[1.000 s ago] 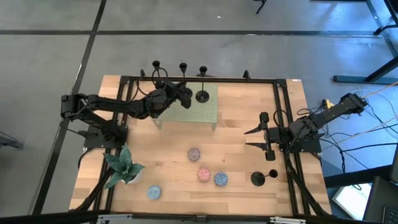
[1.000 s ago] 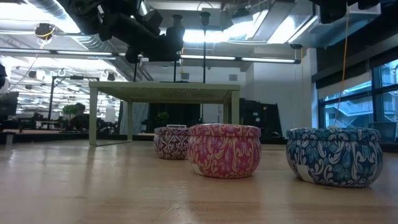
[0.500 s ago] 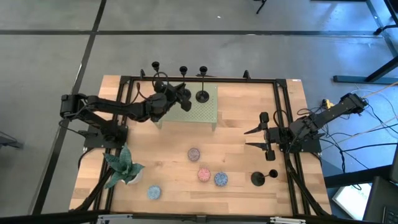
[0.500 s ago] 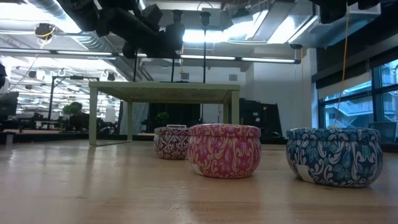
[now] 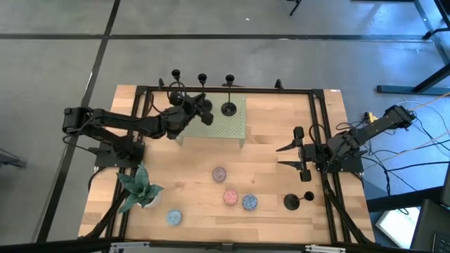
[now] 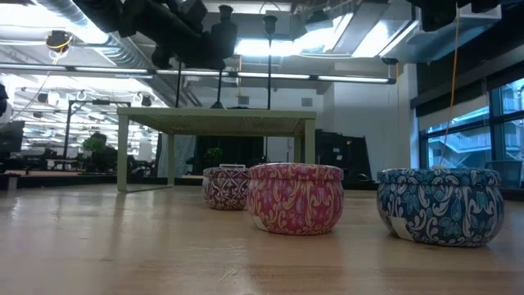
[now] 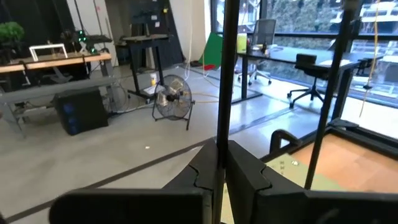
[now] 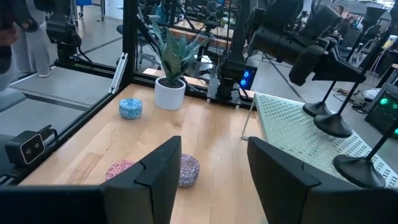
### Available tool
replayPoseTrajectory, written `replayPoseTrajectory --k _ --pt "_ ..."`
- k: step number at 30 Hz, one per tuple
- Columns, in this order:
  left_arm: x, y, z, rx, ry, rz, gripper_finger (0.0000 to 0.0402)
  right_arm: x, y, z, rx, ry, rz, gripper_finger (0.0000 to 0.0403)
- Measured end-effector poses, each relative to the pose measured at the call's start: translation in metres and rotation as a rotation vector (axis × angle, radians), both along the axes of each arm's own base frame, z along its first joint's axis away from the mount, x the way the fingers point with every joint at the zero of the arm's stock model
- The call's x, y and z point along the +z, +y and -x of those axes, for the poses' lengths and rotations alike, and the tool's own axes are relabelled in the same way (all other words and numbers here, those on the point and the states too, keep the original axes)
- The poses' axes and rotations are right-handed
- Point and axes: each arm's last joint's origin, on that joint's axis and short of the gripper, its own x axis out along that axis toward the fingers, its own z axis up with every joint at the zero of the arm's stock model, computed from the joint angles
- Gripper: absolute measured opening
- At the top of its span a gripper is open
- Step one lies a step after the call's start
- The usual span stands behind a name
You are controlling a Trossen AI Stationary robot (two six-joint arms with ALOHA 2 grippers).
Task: Pick & Place candle stick holders
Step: Adjust the black candle holders on the shelf
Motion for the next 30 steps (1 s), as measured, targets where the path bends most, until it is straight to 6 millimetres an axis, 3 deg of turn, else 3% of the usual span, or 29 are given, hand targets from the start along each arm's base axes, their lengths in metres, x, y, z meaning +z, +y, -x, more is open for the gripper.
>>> replayPoseTrajectory --k 30 --pt "-0.008 0.024 0.008 0.072 0.007 0.052 0.0018 0.0 0.0 0.0 0.001 -0.002 0.002 0.0188"
